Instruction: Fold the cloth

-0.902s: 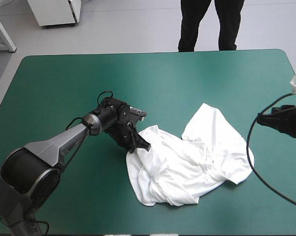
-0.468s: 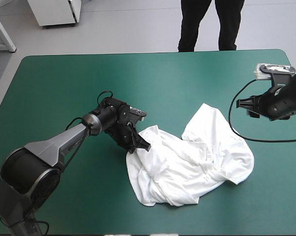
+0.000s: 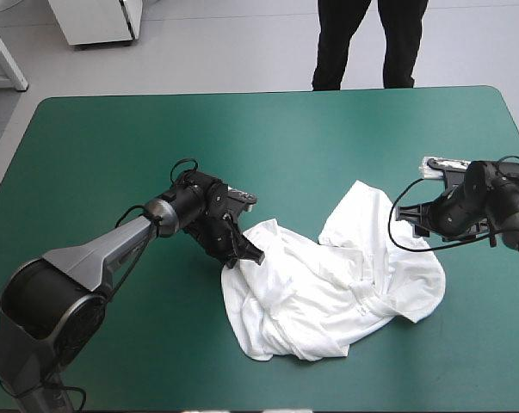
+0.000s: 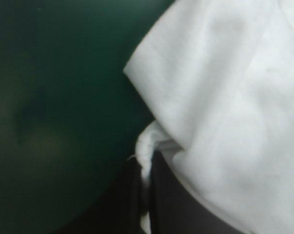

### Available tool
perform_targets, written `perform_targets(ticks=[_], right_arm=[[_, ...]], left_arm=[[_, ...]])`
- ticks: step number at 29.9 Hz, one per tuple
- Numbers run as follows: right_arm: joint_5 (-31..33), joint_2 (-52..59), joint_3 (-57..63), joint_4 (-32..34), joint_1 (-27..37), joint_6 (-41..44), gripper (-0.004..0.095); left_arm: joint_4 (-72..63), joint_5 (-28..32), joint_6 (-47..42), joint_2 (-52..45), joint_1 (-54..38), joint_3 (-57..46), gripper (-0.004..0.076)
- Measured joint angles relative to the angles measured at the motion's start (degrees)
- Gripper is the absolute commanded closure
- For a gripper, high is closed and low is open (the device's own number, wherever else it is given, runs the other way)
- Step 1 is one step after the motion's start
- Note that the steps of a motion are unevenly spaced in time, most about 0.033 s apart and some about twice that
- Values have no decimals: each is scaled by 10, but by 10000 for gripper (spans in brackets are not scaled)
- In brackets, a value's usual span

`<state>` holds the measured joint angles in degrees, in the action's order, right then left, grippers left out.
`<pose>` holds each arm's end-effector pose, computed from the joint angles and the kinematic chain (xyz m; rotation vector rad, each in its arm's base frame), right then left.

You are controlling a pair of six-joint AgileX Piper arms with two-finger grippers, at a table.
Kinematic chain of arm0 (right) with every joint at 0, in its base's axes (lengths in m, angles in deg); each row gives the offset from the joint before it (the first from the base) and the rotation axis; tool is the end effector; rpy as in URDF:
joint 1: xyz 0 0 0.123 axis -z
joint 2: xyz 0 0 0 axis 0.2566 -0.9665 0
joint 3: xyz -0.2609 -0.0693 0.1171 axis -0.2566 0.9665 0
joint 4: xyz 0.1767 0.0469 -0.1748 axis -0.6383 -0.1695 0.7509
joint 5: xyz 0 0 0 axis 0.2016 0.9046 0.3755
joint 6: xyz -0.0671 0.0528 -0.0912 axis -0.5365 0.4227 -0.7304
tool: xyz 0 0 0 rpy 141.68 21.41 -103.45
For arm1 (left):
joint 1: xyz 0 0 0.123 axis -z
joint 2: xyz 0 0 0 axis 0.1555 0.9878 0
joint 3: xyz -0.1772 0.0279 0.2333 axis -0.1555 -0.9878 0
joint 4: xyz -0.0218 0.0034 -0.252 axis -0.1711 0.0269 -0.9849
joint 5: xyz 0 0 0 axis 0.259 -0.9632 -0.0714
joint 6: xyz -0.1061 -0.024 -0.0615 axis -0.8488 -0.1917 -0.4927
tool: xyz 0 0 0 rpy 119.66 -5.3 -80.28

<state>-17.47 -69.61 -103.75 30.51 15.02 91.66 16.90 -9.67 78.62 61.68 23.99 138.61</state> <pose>0.3059 0.0067 0.2569 0.1121 2.8065 0.1044 0.3063 -0.2153 0.1897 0.7703 2.9693 -0.2176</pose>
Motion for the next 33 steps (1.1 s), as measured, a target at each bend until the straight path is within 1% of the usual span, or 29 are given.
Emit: perform_targets(ticks=[7, 10, 12, 14, 17, 18, 20, 21, 27, 30, 33], right_arm=[[-44, -69, 14, -4, 0, 0, 399], [-53, -92, 14, -4, 0, 0, 400], [-56, -105, 14, -4, 0, 0, 423], [-58, -115, 13, -3, 0, 1, 468], [-53, -121, 10, 1, 0, 1, 599], [-50, -123, 9, 4, 0, 1, 680], [-46, -125, 7, 9, 0, 0, 898], [-46, -125, 7, 6, 0, 0, 916], [-41, -124, 9, -13, 0, -4, 925], [-39, -111, 15, -15, 0, -8, 925], [-18, -77, 25, -17, 0, -12, 925]], left_arm=[[0, 0, 6, 0, 0, 0, 746], [0, 0, 6, 0, 0, 0, 746], [0, 0, 6, 0, 0, 0, 746], [0, 0, 6, 0, 0, 0, 746], [0, 1, 6, 0, 0, 0, 746], [0, 1, 6, 0, 0, 0, 746], [0, 1, 6, 0, 0, 0, 746], [0, 1, 6, 0, 0, 0, 746], [4, -2, 6, 3, 0, 7, 746], [17, -3, 6, 12, 1, 29, 746], [50, -24, 6, 18, 1, 68, 746]])
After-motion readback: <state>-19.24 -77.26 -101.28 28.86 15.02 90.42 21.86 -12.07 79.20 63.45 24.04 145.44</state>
